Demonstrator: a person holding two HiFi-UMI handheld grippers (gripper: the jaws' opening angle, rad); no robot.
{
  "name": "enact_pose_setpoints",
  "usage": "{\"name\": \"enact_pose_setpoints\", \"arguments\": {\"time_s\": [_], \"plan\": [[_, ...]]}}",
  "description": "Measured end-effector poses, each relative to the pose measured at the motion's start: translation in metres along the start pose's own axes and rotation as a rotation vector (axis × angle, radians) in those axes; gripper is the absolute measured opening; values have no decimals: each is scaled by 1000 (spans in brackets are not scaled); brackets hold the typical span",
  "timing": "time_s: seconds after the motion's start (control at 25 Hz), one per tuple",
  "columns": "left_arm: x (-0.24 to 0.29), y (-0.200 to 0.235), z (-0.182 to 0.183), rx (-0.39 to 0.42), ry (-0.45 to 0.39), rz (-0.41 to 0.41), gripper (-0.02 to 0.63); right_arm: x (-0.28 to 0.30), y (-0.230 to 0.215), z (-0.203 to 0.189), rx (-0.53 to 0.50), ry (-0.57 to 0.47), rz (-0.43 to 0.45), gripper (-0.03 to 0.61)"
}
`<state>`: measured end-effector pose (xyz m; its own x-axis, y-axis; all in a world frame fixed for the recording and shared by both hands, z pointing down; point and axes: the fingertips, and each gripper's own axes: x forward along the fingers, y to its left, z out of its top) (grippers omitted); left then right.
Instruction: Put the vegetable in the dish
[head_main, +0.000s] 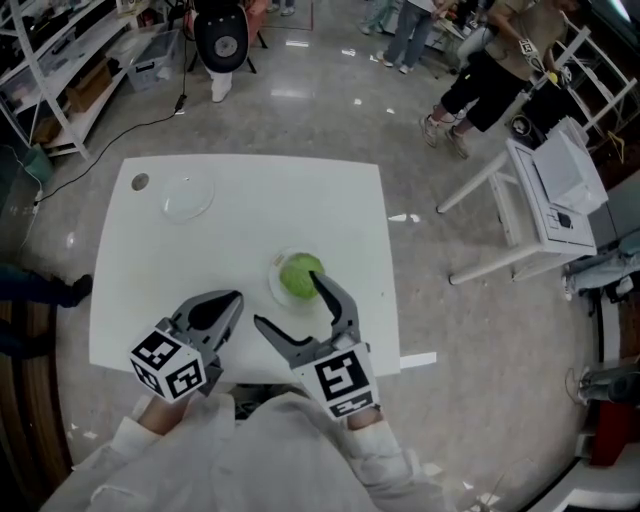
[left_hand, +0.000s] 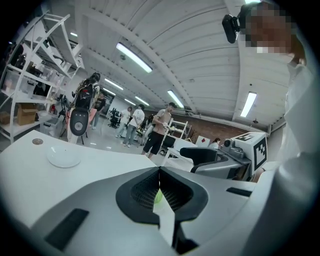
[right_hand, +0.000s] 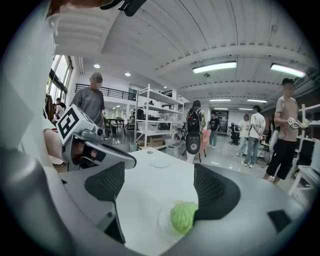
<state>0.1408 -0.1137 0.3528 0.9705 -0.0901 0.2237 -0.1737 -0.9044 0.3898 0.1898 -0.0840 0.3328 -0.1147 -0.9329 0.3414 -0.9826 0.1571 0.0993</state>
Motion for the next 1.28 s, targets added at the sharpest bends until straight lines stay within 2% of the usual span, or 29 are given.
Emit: {"name": "enact_pose_setpoints", "arguments": {"time_s": [0.04, 0.08, 0.12, 0.16, 0.2, 0.44, 0.56, 0.68, 1.28], "plan": [[-2, 0, 1, 4, -4, -2, 8, -1, 1, 2, -2, -9, -14, 437], [-3, 1, 2, 8, -6, -4, 8, -2, 0, 5, -3, -22, -37, 375], [-4, 1, 1, 11, -8, -6, 8, -3, -2, 8, -1, -40, -63, 220], [-4, 2, 0, 13, -10, -7, 8, -4, -3, 10, 7, -59, -82, 123], [-4, 2, 0, 13, -11, -9, 8, -4, -3, 12, 18, -75, -90, 97], [-5, -5, 1, 22, -20, -17, 8, -9, 6, 20, 30, -122, -51, 44], [-3, -10, 1, 27, -22, -18, 8, -9, 15, 17, 26, -117, -3, 30], [-2, -11, 0, 32, -22, -21, 8, -6, 22, 10, 65, -102, 30, 12], [-5, -14, -6, 23, -8, -20, 8, -1, 31, 1, 88, -69, 53, 11]]}}
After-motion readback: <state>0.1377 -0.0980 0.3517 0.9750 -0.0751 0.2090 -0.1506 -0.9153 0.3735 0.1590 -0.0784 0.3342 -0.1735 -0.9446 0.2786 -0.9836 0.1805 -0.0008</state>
